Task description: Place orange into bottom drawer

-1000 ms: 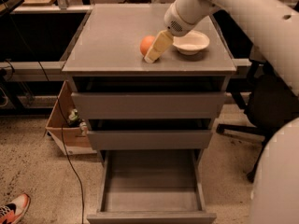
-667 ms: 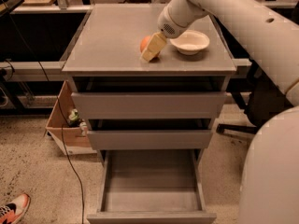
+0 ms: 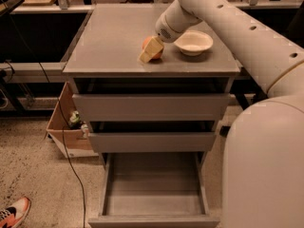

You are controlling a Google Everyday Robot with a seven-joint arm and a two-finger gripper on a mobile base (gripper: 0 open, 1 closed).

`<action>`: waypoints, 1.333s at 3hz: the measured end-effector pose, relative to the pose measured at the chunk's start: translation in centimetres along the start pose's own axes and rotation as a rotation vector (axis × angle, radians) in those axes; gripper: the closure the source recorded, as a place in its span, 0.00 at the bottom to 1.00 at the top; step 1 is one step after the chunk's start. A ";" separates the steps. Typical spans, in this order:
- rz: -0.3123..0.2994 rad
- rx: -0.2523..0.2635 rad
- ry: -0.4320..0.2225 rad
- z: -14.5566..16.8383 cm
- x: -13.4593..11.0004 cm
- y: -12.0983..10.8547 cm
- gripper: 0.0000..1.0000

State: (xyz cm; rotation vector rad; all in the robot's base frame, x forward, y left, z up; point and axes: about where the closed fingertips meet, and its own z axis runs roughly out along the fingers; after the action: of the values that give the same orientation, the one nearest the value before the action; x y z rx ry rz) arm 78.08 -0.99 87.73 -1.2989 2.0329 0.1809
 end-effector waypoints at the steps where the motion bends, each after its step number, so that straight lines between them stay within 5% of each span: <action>1: 0.023 0.002 -0.008 1.1 0.5 -0.4 0.19; 4: 0.024 0.002 -0.009 1.2 0.5 -0.4 0.89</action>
Offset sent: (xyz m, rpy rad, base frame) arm 0.0069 -0.0001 -0.0093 0.0158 0.0047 -0.0149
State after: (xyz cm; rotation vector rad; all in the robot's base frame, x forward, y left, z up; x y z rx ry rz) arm 78.88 -0.97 86.61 -1.2711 2.0414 0.1953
